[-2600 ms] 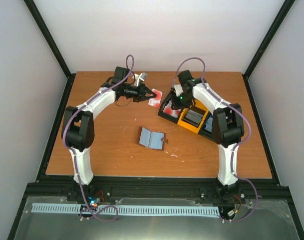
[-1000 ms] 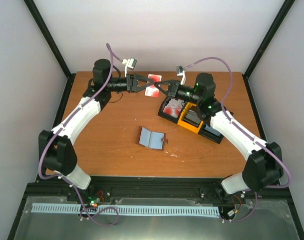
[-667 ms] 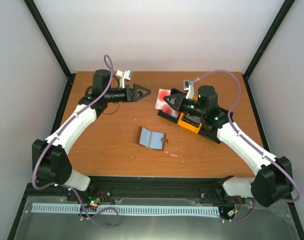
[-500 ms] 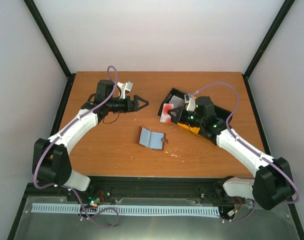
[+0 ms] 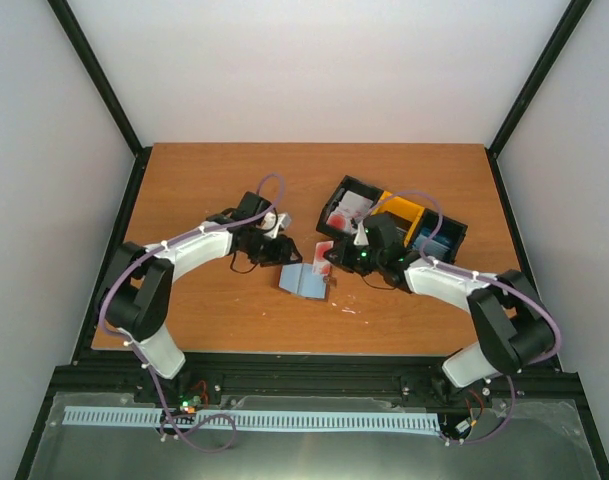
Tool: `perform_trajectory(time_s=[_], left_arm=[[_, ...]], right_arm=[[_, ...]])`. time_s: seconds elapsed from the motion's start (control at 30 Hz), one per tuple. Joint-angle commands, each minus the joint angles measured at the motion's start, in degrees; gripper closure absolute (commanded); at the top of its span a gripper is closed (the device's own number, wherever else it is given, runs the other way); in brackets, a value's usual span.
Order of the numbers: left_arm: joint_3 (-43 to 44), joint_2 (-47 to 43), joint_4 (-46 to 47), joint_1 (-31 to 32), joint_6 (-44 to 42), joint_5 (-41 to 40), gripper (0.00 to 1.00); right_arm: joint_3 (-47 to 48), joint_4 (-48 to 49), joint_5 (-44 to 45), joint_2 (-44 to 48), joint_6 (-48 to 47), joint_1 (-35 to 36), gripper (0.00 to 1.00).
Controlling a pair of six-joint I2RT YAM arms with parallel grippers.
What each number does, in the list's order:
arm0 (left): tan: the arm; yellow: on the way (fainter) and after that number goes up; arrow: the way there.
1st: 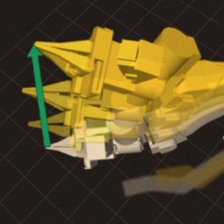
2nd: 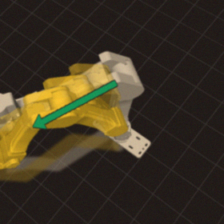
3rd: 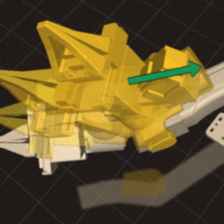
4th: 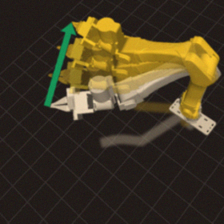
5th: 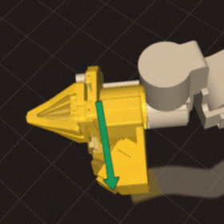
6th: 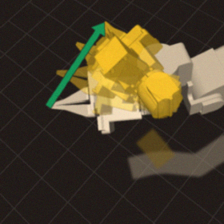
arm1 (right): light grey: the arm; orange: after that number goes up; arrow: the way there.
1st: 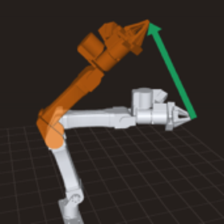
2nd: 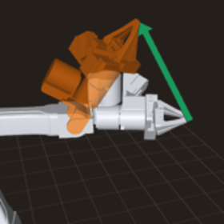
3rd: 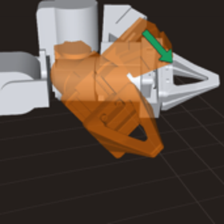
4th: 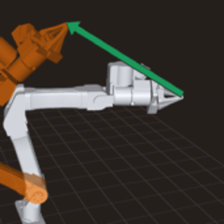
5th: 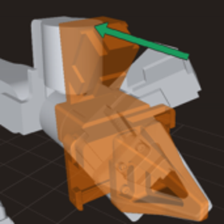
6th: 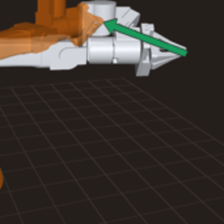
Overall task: Put the credit cards into the card holder
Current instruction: Insert the credit card into the card holder.
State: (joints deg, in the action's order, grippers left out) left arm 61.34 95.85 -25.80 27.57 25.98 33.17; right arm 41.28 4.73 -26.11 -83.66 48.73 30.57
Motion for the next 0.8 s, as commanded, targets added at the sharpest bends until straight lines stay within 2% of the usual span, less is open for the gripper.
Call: perform_trajectory(time_s=[0.0, 0.1, 0.23, 0.37, 0.57, 0.7, 0.77], left_arm=[[-1.1, 1.6, -6.1, -0.4, -1.3, -12.1, 0.44], [-2.7, 2.5, -6.8, -0.4, -1.8, -13.8, 0.43], [-6.0, 2.9, -4.0, -0.4, -1.1, -10.4, 0.5], [-6.8, 3.8, -3.3, -0.4, -0.1, -10.9, 0.56], [-7.9, 4.7, -2.7, -0.4, 0.1, -10.3, 0.79], [-9.6, 4.3, -1.9, -0.4, 0.9, -10.2, 0.88], [-10.4, 4.1, -1.6, -0.4, 1.3, -10.2, 0.89]], right_arm=[[0.2, 8.6, 0.4, -4.4, 2.1, 2.6, 0.97], [2.0, 10.5, 0.2, -9.2, 2.6, 4.2, 0.97], [2.5, 12.0, 0.1, -13.4, 3.6, 5.1, 0.97], [2.0, 12.7, -1.0, -15.1, 4.2, 5.4, 0.97], [2.5, 13.2, -1.6, -17.7, 5.7, 5.6, 0.97], [1.2, 12.8, -0.8, -18.2, 6.6, 5.7, 0.97], [0.9, 11.0, 0.3, -17.5, 5.4, 5.8, 0.97]])
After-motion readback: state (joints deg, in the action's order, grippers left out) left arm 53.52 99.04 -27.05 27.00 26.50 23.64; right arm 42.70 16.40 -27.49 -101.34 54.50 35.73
